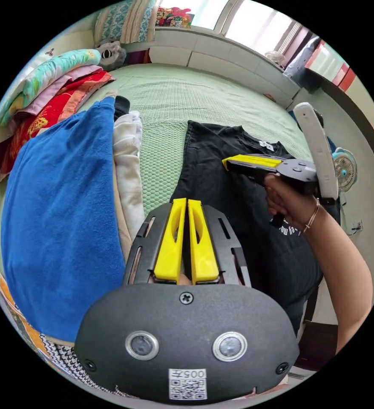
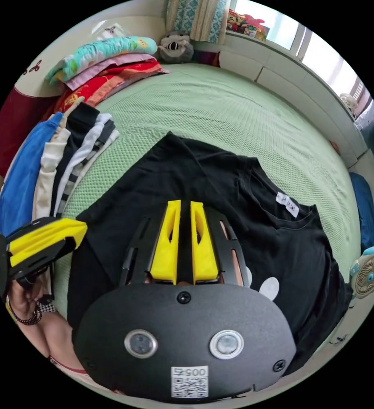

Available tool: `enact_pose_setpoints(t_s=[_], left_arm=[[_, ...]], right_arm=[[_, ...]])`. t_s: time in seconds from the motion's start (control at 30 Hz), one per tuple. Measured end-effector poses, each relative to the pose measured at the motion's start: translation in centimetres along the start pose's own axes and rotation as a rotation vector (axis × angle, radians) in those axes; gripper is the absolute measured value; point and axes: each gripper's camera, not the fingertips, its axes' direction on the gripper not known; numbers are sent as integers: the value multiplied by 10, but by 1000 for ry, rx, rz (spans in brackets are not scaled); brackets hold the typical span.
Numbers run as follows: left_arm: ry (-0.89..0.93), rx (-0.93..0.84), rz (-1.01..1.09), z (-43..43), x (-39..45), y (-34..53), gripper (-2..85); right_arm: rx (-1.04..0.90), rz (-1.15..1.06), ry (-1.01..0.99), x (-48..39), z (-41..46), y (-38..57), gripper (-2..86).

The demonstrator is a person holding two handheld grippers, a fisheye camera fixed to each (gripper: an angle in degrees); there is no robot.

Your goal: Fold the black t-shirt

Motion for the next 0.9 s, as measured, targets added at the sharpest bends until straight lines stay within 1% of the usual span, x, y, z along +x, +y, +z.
enact_pose_setpoints(t_s=[0.1,0.23,0.3,0.4,0.47,0.57,0.63,0.73,0.83,0.9], left_arm=[[-53,4,20,-2,8,5,21],[-50,18,22,-4,15,9,30],[-24,30,29,-4,20,12,42],[13,37,52,-1,32,14,52],[56,38,58,2,41,15,53],[124,23,83,10,59,16,54],[126,18,106,14,72,18,54],[156,20,137,25,94,22,58],[118,-70,164,46,116,23,66],[68,-74,163,51,128,27,65]], right_arm=[[15,77,-48,11,1,4,16],[-3,123,-73,18,-9,14,29],[11,130,-71,18,-21,25,34],[64,67,-88,17,-43,54,45],[65,55,-104,20,-50,72,49],[63,69,-88,27,-55,97,49],[53,105,-52,38,-53,109,46],[20,135,-90,53,-44,119,34],[19,189,-143,66,-51,128,30],[24,210,-127,72,-61,138,41]])
